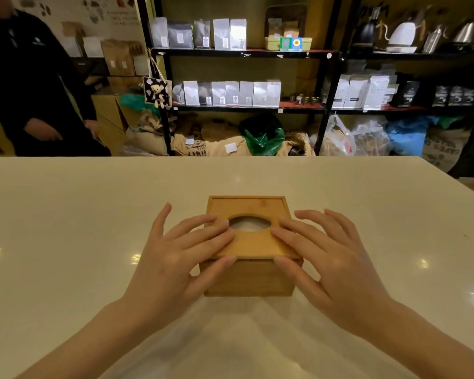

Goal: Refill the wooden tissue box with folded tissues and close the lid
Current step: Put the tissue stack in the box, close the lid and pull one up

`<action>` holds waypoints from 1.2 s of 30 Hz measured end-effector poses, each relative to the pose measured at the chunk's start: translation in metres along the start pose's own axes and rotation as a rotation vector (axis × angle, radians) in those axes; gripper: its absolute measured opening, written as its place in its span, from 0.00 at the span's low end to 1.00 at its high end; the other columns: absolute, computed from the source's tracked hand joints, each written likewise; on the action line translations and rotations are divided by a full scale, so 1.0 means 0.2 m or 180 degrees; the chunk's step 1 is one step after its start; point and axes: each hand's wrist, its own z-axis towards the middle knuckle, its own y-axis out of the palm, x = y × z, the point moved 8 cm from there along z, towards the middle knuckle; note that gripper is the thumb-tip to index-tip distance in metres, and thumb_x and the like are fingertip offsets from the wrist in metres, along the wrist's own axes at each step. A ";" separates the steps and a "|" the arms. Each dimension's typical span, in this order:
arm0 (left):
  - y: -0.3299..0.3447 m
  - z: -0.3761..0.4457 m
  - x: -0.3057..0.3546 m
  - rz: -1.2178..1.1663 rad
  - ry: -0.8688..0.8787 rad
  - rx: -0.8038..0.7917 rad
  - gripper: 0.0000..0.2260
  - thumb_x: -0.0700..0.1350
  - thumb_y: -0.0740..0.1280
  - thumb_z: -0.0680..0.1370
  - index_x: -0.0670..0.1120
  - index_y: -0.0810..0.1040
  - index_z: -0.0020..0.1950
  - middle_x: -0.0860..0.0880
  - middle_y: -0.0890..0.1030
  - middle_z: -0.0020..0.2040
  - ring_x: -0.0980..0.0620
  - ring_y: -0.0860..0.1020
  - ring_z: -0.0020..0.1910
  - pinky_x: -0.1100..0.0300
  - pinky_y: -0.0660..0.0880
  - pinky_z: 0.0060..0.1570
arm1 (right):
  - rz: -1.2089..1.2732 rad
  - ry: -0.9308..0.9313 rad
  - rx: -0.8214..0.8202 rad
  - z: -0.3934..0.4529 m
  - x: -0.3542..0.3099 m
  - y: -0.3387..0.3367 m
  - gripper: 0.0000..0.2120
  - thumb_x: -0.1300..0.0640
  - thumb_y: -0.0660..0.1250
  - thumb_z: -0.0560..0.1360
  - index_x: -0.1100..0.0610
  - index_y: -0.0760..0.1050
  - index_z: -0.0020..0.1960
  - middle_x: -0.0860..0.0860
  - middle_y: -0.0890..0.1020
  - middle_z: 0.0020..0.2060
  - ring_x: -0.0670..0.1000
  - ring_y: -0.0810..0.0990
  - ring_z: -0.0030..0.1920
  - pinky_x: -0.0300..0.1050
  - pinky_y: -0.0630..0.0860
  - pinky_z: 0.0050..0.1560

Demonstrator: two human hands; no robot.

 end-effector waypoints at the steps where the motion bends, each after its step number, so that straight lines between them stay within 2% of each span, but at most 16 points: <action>1: 0.00 0.00 0.00 0.0000 -0.0011 0.0054 0.19 0.58 0.56 0.76 0.51 0.80 0.57 0.55 0.79 0.57 0.57 0.72 0.61 0.37 0.59 0.66 | 0.0005 0.0016 -0.0022 -0.01 0.00 0.01 0.20 0.45 0.55 0.77 0.54 0.77 0.59 0.49 0.81 0.58 0.50 0.72 0.61 0.53 0.65 0.64; 6: 0.01 -0.03 0.00 -0.0005 0.0009 0.0340 0.19 0.56 0.57 0.77 0.48 0.81 0.55 0.55 0.77 0.58 0.55 0.72 0.62 0.39 0.58 0.67 | -0.0036 0.0044 -0.0126 -0.04 0.00 0.04 0.22 0.45 0.52 0.78 0.56 0.75 0.62 0.51 0.79 0.61 0.51 0.70 0.63 0.54 0.64 0.65; 12: 0.03 -0.05 0.00 0.0103 0.0060 0.0410 0.18 0.55 0.58 0.77 0.47 0.82 0.54 0.53 0.79 0.57 0.53 0.71 0.63 0.39 0.57 0.67 | -0.0013 0.0064 -0.0227 -0.07 0.00 0.06 0.23 0.45 0.50 0.79 0.56 0.74 0.64 0.51 0.77 0.63 0.51 0.69 0.65 0.55 0.62 0.66; 15: 0.01 -0.03 0.00 -0.0026 -0.0006 0.0346 0.19 0.56 0.57 0.77 0.47 0.82 0.54 0.52 0.81 0.56 0.53 0.71 0.63 0.41 0.59 0.66 | 0.0067 0.0035 -0.0188 -0.03 0.01 0.04 0.23 0.45 0.50 0.79 0.56 0.78 0.59 0.51 0.80 0.59 0.52 0.71 0.63 0.55 0.62 0.66; 17: -0.02 0.01 -0.03 -0.0187 -0.0161 0.0275 0.21 0.58 0.55 0.77 0.47 0.80 0.56 0.49 0.79 0.59 0.52 0.69 0.64 0.48 0.61 0.66 | 0.0291 0.0071 -0.0135 0.04 0.02 0.00 0.22 0.46 0.50 0.78 0.54 0.80 0.54 0.50 0.82 0.55 0.51 0.71 0.62 0.51 0.63 0.65; 19: -0.02 0.06 -0.06 -0.0079 -0.0375 0.0090 0.24 0.61 0.52 0.77 0.49 0.76 0.62 0.49 0.73 0.67 0.52 0.63 0.69 0.54 0.58 0.67 | 0.0542 0.0133 -0.0158 0.13 0.03 -0.03 0.21 0.46 0.51 0.78 0.53 0.80 0.52 0.50 0.82 0.55 0.50 0.69 0.63 0.47 0.63 0.64; 22: 0.02 0.10 -0.11 0.0240 -0.0753 -0.0380 0.31 0.69 0.43 0.71 0.58 0.63 0.70 0.53 0.55 0.76 0.54 0.45 0.74 0.49 0.44 0.71 | 0.0416 -0.0062 -0.0460 0.28 0.02 -0.01 0.18 0.47 0.53 0.76 0.51 0.79 0.56 0.51 0.76 0.63 0.52 0.63 0.67 0.52 0.65 0.66; 24: 0.05 0.09 -0.14 0.0441 -0.0942 -0.0690 0.35 0.72 0.36 0.66 0.63 0.51 0.72 0.57 0.41 0.75 0.57 0.33 0.72 0.47 0.31 0.69 | 0.0236 -0.0281 -0.1053 0.34 -0.01 0.05 0.19 0.47 0.51 0.76 0.45 0.75 0.60 0.50 0.67 0.71 0.52 0.54 0.72 0.55 0.59 0.70; 26: 0.08 0.08 -0.15 0.0602 -0.0968 -0.0899 0.37 0.73 0.32 0.63 0.65 0.43 0.71 0.59 0.33 0.73 0.57 0.26 0.70 0.50 0.25 0.65 | 0.0239 -0.0393 -0.1706 0.37 -0.03 0.12 0.17 0.48 0.51 0.78 0.39 0.68 0.65 0.45 0.53 0.76 0.50 0.44 0.74 0.53 0.49 0.73; 29: 0.10 0.06 -0.17 0.0548 -0.0997 -0.1059 0.37 0.74 0.30 0.61 0.67 0.42 0.70 0.60 0.31 0.73 0.59 0.23 0.68 0.48 0.24 0.63 | 0.0232 -0.0635 -0.2205 0.40 -0.05 0.18 0.18 0.49 0.52 0.79 0.33 0.63 0.66 0.42 0.46 0.76 0.49 0.39 0.74 0.51 0.43 0.73; 33: 0.11 0.07 -0.17 0.0512 -0.0982 -0.1148 0.36 0.73 0.32 0.63 0.67 0.43 0.71 0.61 0.32 0.73 0.60 0.23 0.67 0.48 0.22 0.62 | 0.0152 -0.0803 -0.2069 0.47 -0.08 0.15 0.14 0.48 0.60 0.76 0.37 0.74 0.59 0.40 0.49 0.76 0.48 0.40 0.74 0.50 0.41 0.73; 36: 0.11 0.07 -0.16 0.0531 -0.0958 -0.1203 0.35 0.72 0.34 0.65 0.66 0.43 0.71 0.61 0.32 0.73 0.60 0.22 0.66 0.51 0.19 0.60 | -0.0075 -0.0908 -0.2199 0.48 -0.10 0.19 0.12 0.45 0.62 0.74 0.39 0.78 0.56 0.41 0.50 0.76 0.48 0.38 0.74 0.50 0.35 0.72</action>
